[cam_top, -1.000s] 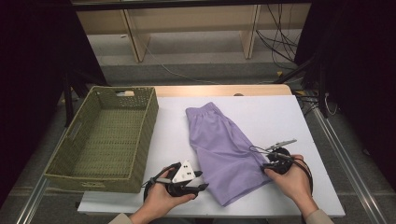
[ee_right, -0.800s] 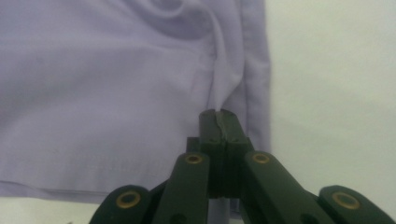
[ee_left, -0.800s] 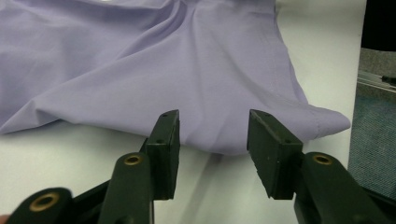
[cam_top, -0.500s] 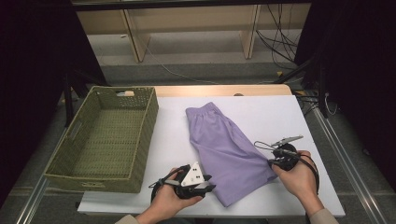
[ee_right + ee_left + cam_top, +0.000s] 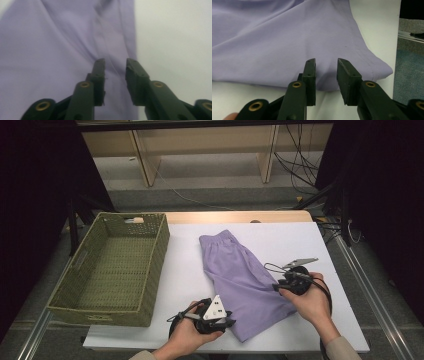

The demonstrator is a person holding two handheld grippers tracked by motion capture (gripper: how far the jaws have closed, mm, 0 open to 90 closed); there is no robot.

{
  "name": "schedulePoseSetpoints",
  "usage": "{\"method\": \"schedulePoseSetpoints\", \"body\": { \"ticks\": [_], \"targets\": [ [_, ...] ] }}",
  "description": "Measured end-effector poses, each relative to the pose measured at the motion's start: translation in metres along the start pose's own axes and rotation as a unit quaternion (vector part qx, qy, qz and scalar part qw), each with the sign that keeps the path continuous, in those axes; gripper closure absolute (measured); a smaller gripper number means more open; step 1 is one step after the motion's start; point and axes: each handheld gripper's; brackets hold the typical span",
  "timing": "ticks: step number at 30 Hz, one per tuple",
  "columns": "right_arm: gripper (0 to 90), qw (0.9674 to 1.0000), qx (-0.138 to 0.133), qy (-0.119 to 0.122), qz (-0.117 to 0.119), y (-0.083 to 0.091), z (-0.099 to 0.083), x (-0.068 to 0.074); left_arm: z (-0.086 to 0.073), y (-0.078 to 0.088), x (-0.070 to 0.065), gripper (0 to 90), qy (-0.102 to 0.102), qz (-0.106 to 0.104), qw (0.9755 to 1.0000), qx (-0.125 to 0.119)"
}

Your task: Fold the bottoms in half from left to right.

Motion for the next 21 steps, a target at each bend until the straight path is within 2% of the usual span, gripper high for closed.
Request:
{"method": "schedulePoseSetpoints", "body": {
  "ticks": [1,3,7,11,13,15,18,21],
  "targets": [
    [65.6,1.0,0.001,0.002,0.004,-0.004,0.003,0.003,0.001,-0.003,-0.001,69.2,-0.001,-0.005,1.0,0.003],
    [63.4,0.9997,0.0,0.021,0.01,-0.022,0.009,0.008,0.003,-0.006,-0.004,69.7,-0.002,-0.01,0.9999,0.009],
    [65.6,0.999,0.009,0.04,0.016,-0.047,0.017,0.014,0.002,-0.012,-0.007,70.7,-0.005,-0.025,0.9995,0.018],
    [81.6,0.9995,0.004,0.028,0.009,-0.058,0.024,0.01,0.001,-0.014,-0.008,71.3,-0.007,-0.032,0.999,0.029],
    [88.8,0.9999,0.004,0.015,0.005,-0.061,0.026,0.007,0.0,-0.014,-0.009,71.6,-0.007,-0.034,0.9989,0.031],
    [89.9,1.0,0.002,0.002,0.006,-0.062,0.028,0.004,0.0,-0.014,-0.009,71.6,-0.008,-0.036,0.9988,0.032],
    [90.0,1.0,0.001,-0.005,0.0,-0.062,0.029,0.002,0.0,-0.015,-0.01,72.2,-0.009,-0.037,0.9987,0.034],
    [90.0,0.9995,-0.022,-0.008,-0.019,-0.055,0.031,0.001,0.0,-0.016,-0.011,72.9,-0.012,-0.04,0.9985,0.037]
  ]
}}
Point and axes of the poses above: each handheld gripper's, and its own axes: y roughly backward along the jaws, z roughly out of its top, x roughly to its left, and after that the axes turned 13 degrees about -y, right-handed
